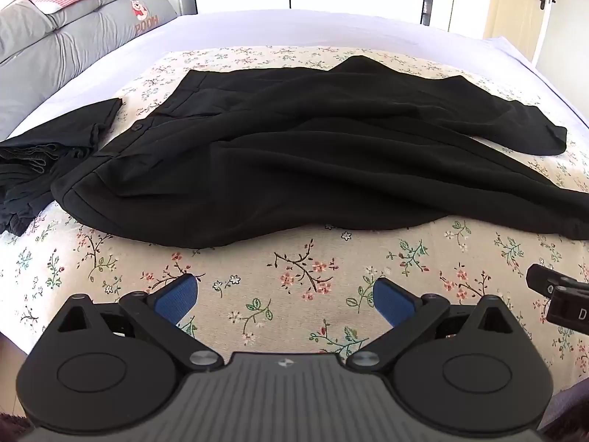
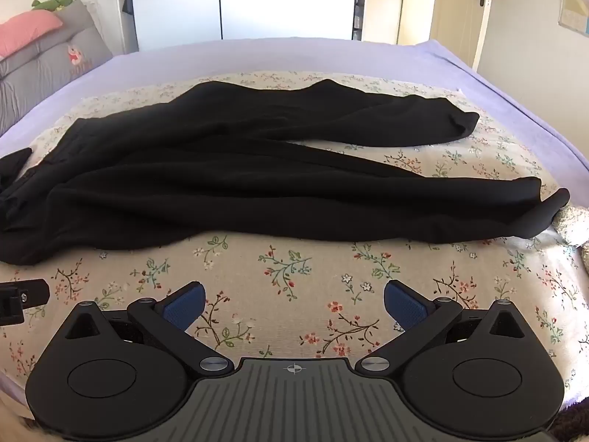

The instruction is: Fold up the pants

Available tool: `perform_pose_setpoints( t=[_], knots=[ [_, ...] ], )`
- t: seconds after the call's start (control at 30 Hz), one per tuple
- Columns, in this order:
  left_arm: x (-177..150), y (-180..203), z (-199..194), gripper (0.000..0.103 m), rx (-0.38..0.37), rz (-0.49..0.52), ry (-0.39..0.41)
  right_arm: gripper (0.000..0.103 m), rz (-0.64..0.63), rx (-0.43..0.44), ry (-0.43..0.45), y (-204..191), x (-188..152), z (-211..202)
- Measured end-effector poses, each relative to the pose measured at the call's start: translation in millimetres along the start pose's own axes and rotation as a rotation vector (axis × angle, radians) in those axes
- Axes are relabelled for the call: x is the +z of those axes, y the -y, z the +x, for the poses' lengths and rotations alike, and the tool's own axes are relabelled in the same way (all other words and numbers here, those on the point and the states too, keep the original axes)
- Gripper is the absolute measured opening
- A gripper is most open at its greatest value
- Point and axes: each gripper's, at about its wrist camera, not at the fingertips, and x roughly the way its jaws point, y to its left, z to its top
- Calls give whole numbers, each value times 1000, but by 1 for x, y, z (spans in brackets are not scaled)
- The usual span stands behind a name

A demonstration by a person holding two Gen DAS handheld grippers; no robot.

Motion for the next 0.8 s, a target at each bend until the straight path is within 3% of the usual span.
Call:
perform_pose_setpoints(
  t=[0.53, 0.8],
  knots=[
    [-1, 4, 2, 103, -2, 13, 3, 103, 4, 8, 11, 1, 1, -4],
    [-2, 3, -3, 103, -1, 15, 50, 103, 14, 10, 16, 1, 3, -3]
  ],
)
